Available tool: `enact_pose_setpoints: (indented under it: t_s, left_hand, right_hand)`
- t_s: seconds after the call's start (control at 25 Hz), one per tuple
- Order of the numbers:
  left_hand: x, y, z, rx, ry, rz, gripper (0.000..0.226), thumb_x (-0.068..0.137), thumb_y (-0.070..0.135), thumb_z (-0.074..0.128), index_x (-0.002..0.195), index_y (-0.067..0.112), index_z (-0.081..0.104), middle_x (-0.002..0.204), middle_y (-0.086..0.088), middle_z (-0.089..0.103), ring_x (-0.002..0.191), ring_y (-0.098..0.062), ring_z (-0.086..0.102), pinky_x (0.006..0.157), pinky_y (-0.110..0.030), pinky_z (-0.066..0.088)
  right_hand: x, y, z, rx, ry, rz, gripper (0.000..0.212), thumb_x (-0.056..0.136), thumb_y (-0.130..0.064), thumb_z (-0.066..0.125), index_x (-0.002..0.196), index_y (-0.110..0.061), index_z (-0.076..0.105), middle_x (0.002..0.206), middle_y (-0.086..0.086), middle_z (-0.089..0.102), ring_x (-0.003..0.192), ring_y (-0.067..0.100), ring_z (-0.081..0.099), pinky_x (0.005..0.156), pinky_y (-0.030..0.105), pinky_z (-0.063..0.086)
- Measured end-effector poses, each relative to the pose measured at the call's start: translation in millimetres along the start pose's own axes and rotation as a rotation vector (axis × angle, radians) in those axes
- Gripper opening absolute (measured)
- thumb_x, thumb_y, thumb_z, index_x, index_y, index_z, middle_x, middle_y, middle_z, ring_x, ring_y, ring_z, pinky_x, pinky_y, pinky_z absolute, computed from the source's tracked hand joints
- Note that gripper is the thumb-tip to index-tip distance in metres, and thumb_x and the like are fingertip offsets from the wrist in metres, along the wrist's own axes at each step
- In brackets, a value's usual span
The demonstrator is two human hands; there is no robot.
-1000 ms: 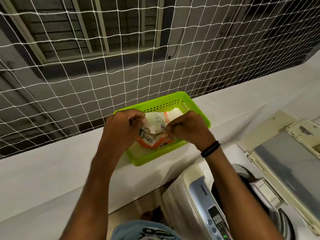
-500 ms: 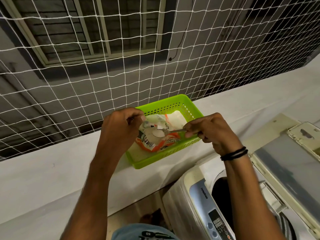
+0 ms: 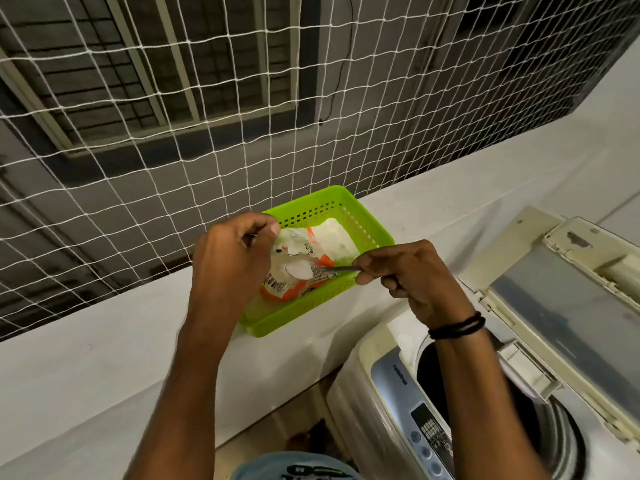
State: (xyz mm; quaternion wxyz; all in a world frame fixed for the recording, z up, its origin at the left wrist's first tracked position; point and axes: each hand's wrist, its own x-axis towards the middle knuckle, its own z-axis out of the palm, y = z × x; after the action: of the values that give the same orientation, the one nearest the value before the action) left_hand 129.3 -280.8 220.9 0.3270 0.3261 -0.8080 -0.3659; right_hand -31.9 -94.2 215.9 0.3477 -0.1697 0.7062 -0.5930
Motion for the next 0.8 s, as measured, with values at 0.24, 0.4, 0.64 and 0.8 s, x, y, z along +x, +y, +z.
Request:
enact_pose_setpoints:
  t_s: [0.24,0.4,0.64,0.8]
  left_hand:
    - [-14.9,28.5,19.9,-0.127,0.07,-0.002,0.01,0.091,0.035,0.064,0.091,0.042,0.071,0.08,0.024,0.07,0.078,-0.002,0.068,0.079,-0.039,0.059]
    - [-36.9,55.0,63.6,-0.239,-0.016,0.035,0.01,0.09,0.039,0.062,0.09,0.037,0.072,0.08,0.016,0.074,0.072,-0.003,0.071,0.077,-0.036,0.058]
    - [-87.0,89.7,170.3,-0.243,-0.417,0.097,0.014,0.087,0.034,0.063,0.092,0.027,0.073,0.079,0.005,0.074,0.077,-0.016,0.07,0.078,-0.04,0.057]
    - [-125.7,94.9,242.3,-0.185,-0.627,0.059,0.01,0.089,0.03,0.065,0.09,0.027,0.074,0.081,0.01,0.074,0.08,-0.01,0.07,0.077,-0.029,0.055]
  right_hand:
    - [-41.5,12.6,-38.2,0.094,0.096,-0.045,0.013,0.085,-0.002,0.069,0.083,-0.006,0.081,0.071,0.018,0.075,0.045,0.01,0.035,0.04,0.017,0.027]
    - [-86.2,38.7,-87.7,0.197,0.31,-0.003,0.017,0.084,0.002,0.065,0.082,-0.004,0.08,0.07,0.018,0.075,0.044,0.01,0.036,0.039,0.016,0.026]
    - [-162.5,108.4,-181.9,0.24,0.746,0.073,0.012,0.078,-0.001,0.069,0.078,-0.005,0.081,0.066,0.016,0.072,0.04,0.008,0.038,0.04,0.014,0.029]
    - [-192.9,165.6,-245.6,0.32,1.008,0.128,0.014,0.076,0.003,0.065,0.08,0.003,0.078,0.064,0.01,0.073,0.041,0.007,0.048,0.041,0.015,0.037]
